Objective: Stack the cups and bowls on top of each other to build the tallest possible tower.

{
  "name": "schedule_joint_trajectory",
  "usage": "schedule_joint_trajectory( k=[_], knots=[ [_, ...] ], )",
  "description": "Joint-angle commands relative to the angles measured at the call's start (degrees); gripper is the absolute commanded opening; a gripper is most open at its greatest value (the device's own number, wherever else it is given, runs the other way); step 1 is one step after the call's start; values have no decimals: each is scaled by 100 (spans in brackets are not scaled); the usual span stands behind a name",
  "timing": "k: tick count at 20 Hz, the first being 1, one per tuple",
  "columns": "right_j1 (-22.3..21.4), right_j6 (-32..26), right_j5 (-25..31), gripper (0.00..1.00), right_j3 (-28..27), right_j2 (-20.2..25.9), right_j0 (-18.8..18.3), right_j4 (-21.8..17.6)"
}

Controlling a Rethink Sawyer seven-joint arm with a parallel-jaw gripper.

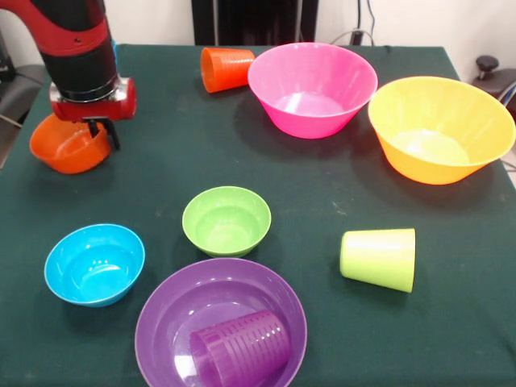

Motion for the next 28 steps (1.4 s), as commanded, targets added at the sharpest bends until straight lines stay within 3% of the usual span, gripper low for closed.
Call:
schedule_joint_trajectory(
  k=[1,9,17,28],
  knots=[
    [-98,10,514,0,-240,208,714,94],
    [38,563,492,0,-562,-62,1221,300],
    [776,1278,219,0,-1757,-639,2022,259],
    [942,1253,65,0,-1938,-875,2120,429]
  ],
)
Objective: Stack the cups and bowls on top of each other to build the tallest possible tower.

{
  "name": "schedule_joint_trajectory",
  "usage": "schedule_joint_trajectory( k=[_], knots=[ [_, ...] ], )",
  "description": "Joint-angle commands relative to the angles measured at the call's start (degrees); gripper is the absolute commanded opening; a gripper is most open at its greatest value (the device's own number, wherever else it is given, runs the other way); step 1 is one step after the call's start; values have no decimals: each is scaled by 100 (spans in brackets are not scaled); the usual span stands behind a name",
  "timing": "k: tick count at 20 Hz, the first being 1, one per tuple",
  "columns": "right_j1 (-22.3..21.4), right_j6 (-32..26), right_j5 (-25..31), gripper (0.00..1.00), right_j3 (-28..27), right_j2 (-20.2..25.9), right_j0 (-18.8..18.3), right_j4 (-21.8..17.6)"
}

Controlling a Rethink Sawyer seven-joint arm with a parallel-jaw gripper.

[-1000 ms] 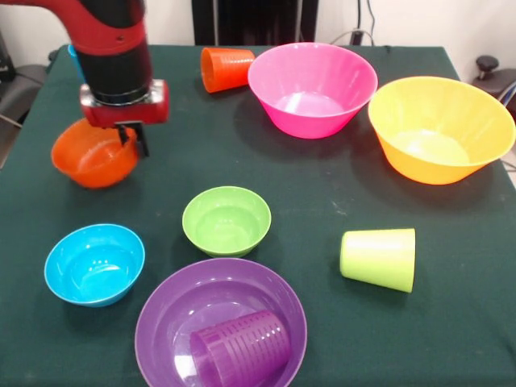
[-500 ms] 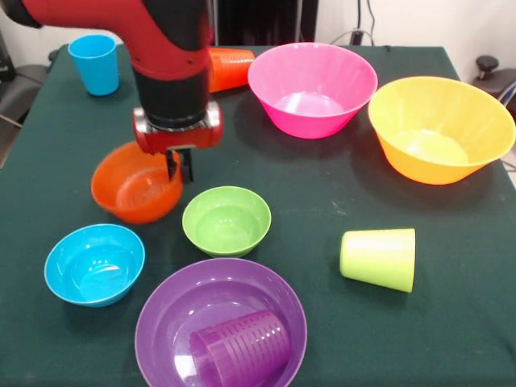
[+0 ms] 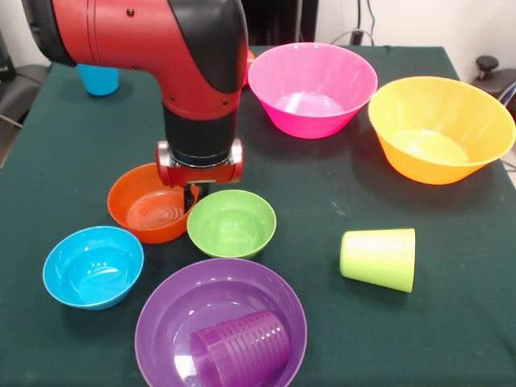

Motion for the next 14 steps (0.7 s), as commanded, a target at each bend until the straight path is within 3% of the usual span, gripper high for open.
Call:
schedule_joint_trajectory(
  k=[1,11,14],
  knots=[
    [269,738,85,0,-472,-232,21,99],
    [-17,452,197,0,-177,-252,-119,312],
    [-431,347,276,0,236,-236,-218,430]
  ],
)
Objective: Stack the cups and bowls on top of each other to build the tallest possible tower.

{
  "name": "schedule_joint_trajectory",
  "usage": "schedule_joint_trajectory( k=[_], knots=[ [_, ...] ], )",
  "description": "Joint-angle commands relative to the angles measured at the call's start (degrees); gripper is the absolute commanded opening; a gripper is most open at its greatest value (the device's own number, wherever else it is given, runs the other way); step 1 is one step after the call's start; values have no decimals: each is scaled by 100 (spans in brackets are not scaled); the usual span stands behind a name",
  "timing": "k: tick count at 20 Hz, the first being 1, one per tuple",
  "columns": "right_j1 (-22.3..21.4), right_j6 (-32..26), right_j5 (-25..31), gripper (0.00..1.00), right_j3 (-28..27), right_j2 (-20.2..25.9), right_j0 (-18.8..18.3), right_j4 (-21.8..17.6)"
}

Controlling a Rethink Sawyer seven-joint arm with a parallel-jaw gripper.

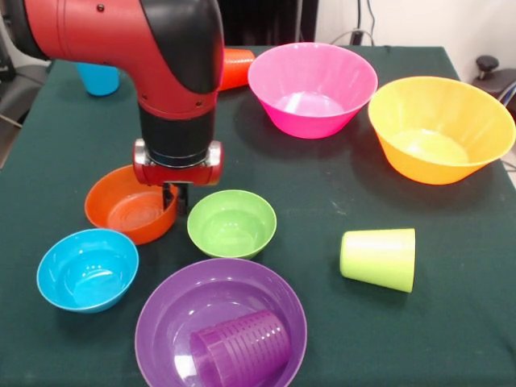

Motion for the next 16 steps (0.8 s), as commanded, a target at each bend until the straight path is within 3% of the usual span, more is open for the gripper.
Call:
schedule_joint_trajectory(
  k=[1,6,16],
  knots=[
    [-618,190,386,0,489,-19,-159,210],
    [-1262,-55,930,0,875,-28,-230,454],
    [-1279,114,1179,0,717,-2,-82,623]
  ],
)
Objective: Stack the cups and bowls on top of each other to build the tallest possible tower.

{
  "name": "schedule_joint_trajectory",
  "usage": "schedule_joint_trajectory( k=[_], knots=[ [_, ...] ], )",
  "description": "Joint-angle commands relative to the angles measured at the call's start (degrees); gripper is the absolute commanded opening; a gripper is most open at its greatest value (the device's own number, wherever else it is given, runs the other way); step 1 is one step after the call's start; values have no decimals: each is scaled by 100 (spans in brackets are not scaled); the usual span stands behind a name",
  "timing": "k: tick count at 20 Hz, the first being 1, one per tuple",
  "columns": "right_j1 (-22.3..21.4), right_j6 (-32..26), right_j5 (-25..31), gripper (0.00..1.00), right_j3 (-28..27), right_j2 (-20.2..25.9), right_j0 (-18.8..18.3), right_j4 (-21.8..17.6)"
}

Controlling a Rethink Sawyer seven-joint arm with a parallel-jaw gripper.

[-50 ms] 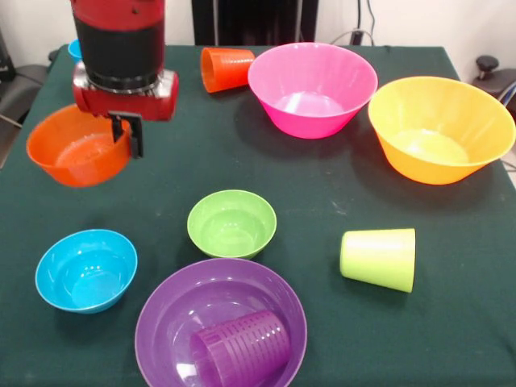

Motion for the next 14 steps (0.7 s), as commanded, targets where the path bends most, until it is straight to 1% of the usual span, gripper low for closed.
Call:
schedule_joint_trajectory(
  k=[1,5,9,14],
  knots=[
    [-99,173,550,0,175,187,176,174],
    [48,467,485,0,21,162,314,273],
    [174,634,457,0,-175,101,457,346],
    [287,859,324,0,-229,-6,631,426]
  ],
)
